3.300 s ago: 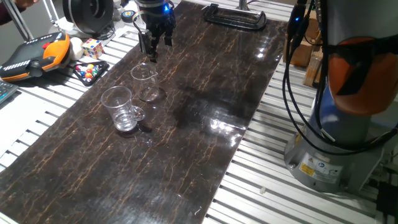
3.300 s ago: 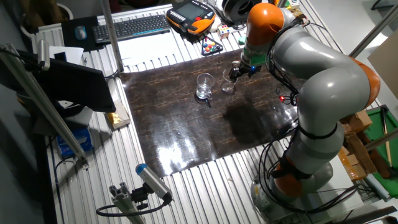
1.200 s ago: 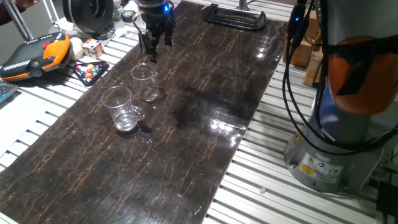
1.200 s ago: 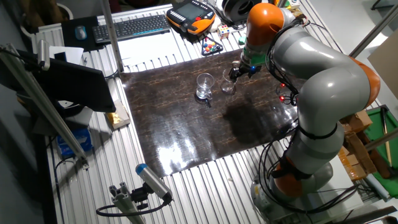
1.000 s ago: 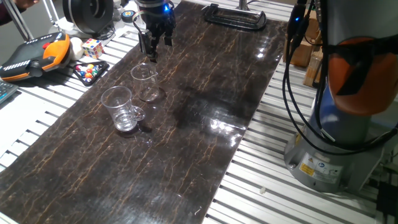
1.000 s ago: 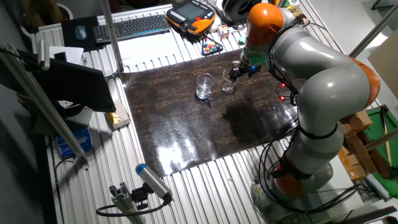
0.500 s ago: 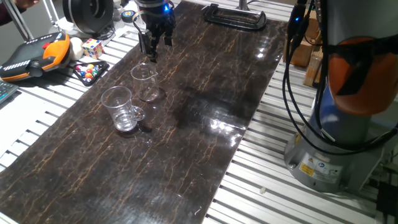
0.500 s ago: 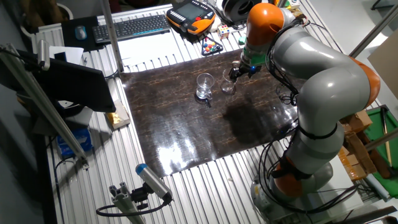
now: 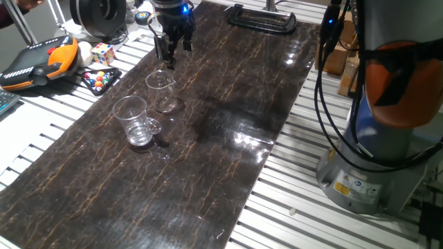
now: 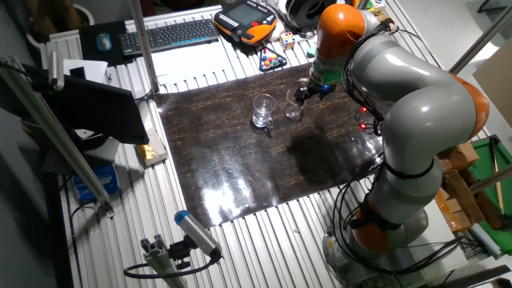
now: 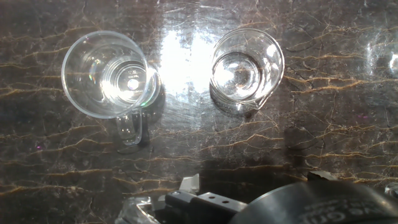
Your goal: Pour the water from one cup into another empty cup
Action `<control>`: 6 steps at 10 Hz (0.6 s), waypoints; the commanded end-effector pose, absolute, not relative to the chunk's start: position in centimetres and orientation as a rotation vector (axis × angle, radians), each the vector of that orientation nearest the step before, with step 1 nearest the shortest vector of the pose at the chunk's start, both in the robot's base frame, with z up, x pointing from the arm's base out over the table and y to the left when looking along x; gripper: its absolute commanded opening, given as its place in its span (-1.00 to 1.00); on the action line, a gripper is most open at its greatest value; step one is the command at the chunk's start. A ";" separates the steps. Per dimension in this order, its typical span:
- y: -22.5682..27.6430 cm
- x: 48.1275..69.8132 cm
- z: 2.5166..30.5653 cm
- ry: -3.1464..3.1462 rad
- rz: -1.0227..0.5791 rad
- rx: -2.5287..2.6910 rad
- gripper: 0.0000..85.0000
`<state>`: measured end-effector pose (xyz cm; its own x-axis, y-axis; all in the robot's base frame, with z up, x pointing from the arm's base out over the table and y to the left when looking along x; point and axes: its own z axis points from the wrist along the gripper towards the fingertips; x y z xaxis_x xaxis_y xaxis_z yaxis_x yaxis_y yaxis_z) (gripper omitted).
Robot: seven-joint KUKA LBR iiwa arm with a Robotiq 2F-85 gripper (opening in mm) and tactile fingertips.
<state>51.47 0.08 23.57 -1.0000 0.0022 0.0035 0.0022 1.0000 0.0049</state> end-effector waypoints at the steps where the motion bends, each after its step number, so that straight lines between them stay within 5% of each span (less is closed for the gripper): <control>1: 0.1 51.5 23.6 -3.086 -0.035 -0.259 -0.98; 6: 0.2 51.4 23.7 -3.081 -0.046 -0.268 -0.98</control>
<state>51.44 0.20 23.75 -0.9839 0.1715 0.0507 0.1729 0.9846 0.0249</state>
